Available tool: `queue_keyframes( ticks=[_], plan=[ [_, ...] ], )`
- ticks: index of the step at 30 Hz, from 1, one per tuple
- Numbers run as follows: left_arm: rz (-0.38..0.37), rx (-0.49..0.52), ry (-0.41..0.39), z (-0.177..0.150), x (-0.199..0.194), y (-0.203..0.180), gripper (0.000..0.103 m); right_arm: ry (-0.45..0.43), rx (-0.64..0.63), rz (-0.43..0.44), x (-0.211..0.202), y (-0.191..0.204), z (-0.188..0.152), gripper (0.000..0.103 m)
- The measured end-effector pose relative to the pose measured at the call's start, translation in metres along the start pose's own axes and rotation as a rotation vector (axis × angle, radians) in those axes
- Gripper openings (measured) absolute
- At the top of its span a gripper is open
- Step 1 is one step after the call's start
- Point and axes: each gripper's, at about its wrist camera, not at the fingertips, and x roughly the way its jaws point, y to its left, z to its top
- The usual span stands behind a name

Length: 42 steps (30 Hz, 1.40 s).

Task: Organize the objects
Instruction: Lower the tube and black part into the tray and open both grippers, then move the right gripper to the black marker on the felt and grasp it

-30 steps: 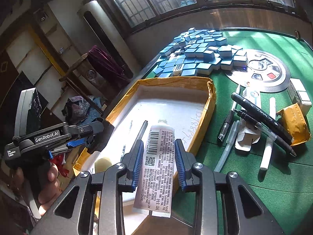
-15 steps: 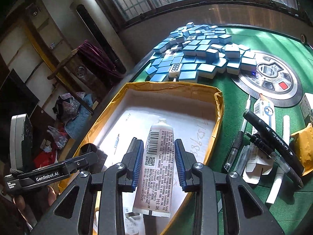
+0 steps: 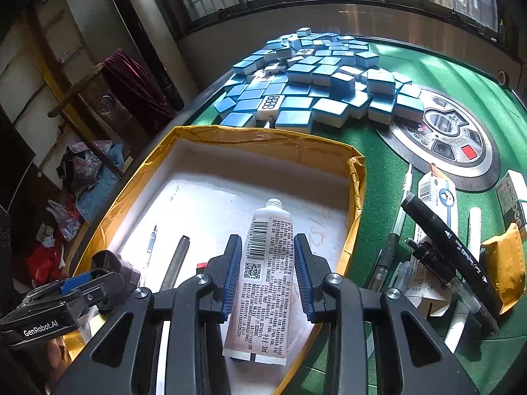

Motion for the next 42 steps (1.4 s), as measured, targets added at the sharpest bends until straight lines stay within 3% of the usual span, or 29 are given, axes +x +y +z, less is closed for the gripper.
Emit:
queue_keyframes(
  ticks=[9, 16, 23, 26, 33, 42],
  plan=[
    [0.032, -0.019, -0.027, -0.004, -0.002, 0.004, 0.062, -0.02, -0.019, -0.019, -0.003, 0.002, -0.003, 0.03],
    [0.023, -0.038, -0.052, -0.009, -0.009, 0.002, 0.062, -0.072, -0.002, 0.073, -0.032, -0.001, -0.012, 0.049],
    [0.025, -0.05, -0.139, -0.016, -0.029, -0.012, 0.064, -0.1, 0.028, 0.193, -0.072, -0.017, -0.037, 0.054],
    [0.009, -0.023, -0.158, -0.022, -0.035, -0.027, 0.066, -0.095, 0.055, 0.215, -0.082, -0.032, -0.05, 0.056],
    [-0.133, 0.085, -0.101, -0.041, -0.039, -0.083, 0.067, -0.071, 0.121, 0.193, -0.088, -0.073, -0.083, 0.056],
    [-0.181, 0.205, -0.053, -0.068, -0.037, -0.141, 0.067, -0.053, 0.219, 0.153, -0.096, -0.116, -0.107, 0.056]
  ],
)
